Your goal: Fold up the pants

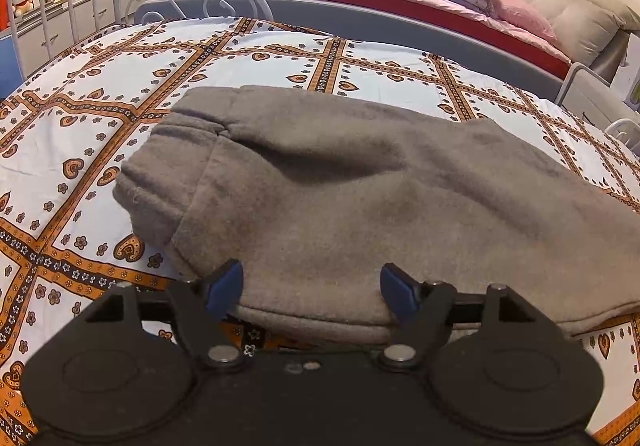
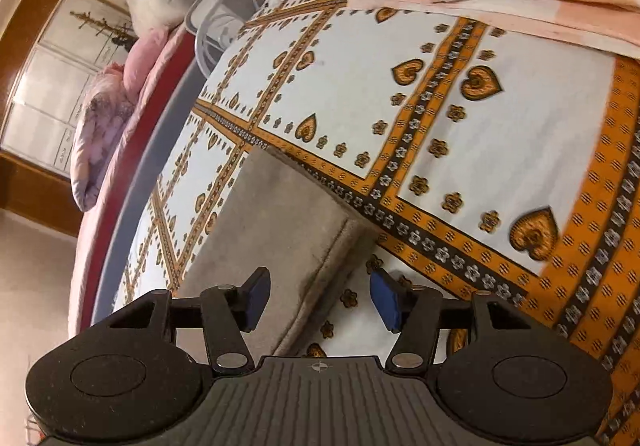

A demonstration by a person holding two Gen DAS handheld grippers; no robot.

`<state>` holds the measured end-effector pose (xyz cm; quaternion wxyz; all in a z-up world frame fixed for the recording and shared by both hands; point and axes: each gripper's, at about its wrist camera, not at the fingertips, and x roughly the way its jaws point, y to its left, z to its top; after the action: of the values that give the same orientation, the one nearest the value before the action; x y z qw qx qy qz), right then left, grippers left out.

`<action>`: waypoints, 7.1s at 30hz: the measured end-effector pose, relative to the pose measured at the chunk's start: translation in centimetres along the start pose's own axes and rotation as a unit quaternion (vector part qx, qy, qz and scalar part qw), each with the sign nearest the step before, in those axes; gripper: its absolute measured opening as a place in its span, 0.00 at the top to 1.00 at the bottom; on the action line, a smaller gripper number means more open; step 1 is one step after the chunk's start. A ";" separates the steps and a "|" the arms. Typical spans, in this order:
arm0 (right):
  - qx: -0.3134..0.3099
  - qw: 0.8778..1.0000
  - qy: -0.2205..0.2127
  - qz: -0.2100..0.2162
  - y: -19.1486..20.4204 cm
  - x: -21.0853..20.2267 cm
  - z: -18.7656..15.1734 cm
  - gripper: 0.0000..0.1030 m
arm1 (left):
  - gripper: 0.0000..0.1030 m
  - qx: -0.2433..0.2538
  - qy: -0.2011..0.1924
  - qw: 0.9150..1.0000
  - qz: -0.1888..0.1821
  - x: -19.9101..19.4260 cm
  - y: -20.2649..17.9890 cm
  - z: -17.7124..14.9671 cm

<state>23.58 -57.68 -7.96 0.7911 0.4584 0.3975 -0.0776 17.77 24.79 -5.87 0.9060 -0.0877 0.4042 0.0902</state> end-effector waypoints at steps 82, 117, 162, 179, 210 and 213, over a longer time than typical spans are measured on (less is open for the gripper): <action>-0.631 0.723 0.200 0.198 40.9 26.1 -33.2 0.93 | 0.86 -0.031 -0.065 0.996 -0.058 7.0 8.2 10.0; -0.437 0.895 -0.049 0.070 20.7 3.6 -13.3 0.29 | 0.19 0.006 -0.114 0.993 -0.002 -4.8 0.4 3.0; -0.031 0.998 0.015 0.044 -0.9 0.0 -0.8 0.88 | 0.18 0.015 -0.039 0.999 -0.016 -2.2 -7.4 0.6; -0.072 0.997 0.005 0.021 0.7 -0.3 -1.9 0.87 | 0.17 0.055 -0.039 0.992 -0.108 -1.4 -30.3 -4.9; 0.075 0.994 0.024 0.078 -3.6 -0.3 0.2 0.64 | 0.06 0.112 -0.008 0.993 -0.044 2.6 -41.7 -7.3; 0.078 0.993 0.019 0.084 -3.7 0.4 0.6 0.64 | 0.06 0.110 -0.015 0.993 -0.038 2.5 -41.9 -7.5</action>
<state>22.39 -60.20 -10.54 0.7489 0.5521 0.3650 -0.0333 23.89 -17.27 -9.06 0.9187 -0.0015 0.3947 0.0118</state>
